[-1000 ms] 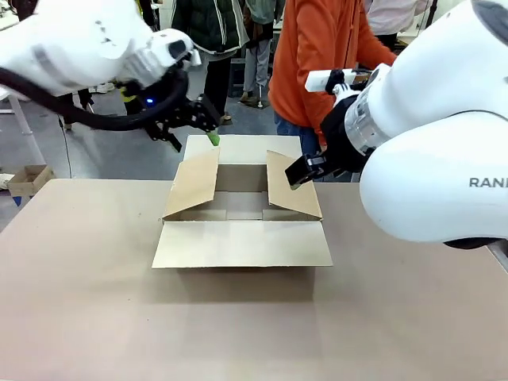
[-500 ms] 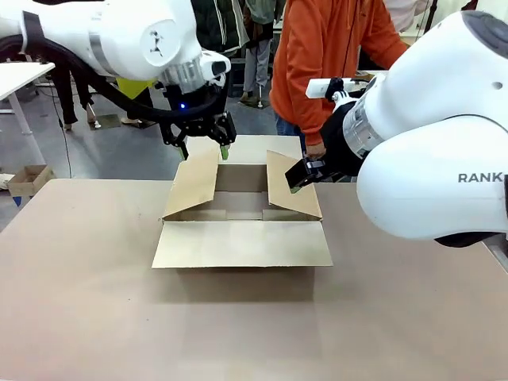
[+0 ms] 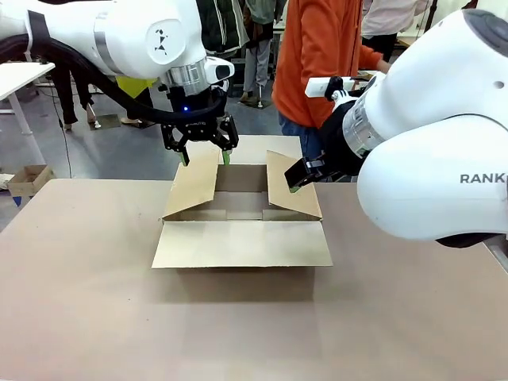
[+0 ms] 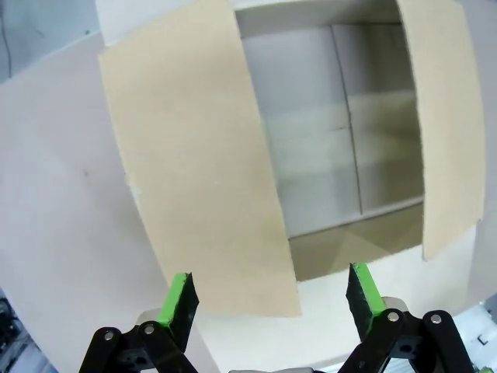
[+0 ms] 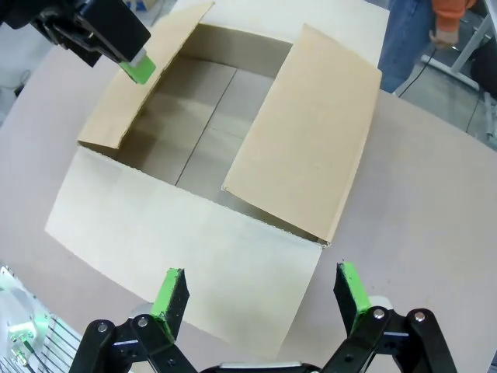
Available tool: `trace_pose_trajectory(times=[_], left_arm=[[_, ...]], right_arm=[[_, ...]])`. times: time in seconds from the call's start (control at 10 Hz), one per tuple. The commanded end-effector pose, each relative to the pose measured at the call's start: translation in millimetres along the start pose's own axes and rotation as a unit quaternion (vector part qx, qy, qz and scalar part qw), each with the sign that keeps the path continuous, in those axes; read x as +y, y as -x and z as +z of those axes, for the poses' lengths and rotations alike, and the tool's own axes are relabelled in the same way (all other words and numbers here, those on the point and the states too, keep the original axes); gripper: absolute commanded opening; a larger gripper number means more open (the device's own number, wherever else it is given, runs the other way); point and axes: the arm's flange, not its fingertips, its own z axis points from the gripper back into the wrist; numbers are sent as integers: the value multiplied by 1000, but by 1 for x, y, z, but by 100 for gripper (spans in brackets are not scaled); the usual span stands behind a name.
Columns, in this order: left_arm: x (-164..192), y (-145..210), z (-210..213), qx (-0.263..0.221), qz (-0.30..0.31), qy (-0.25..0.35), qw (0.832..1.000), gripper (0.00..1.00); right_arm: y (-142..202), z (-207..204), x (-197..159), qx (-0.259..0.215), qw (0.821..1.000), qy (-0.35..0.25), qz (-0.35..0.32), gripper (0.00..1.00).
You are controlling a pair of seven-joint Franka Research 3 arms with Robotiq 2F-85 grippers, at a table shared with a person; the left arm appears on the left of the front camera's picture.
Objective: Pack the gift set into the box.
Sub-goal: Place both hands on the side flaps of the Package Box and spread them outward.
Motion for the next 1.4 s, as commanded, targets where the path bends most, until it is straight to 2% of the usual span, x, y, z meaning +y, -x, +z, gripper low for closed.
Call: trace_pose_trajectory(times=[0.0, 0.1, 0.4, 0.7, 0.8, 1.0, 1.3], left_arm=[[-11, -8, -12, -6, 32, -51, 998, 100], [-16, -11, -14, -20, 30, -60, 998, 100], [-33, -36, -27, 6, 24, -93, 995, 100], [-35, -61, -55, 24, 88, -155, 984, 100], [-32, -63, -72, 12, 86, -196, 977, 100], [-31, -63, -72, 11, 85, -199, 976, 100], [-25, -60, -81, 21, 89, -248, 965, 100]], right_arm=[[1, 1, 1, 1, 1000, 1, 3, 100], [1, 1, 1, 1, 1000, 1, 3, 100], [1, 1, 1, 1, 1000, 1, 3, 100], [1, 1, 1, 1, 1000, 1, 3, 100], [1, 1, 1, 1, 1000, 1, 3, 100], [1, 1, 1, 1, 1000, 1, 3, 100], [1, 1, 1, 1, 1000, 1, 3, 100]])
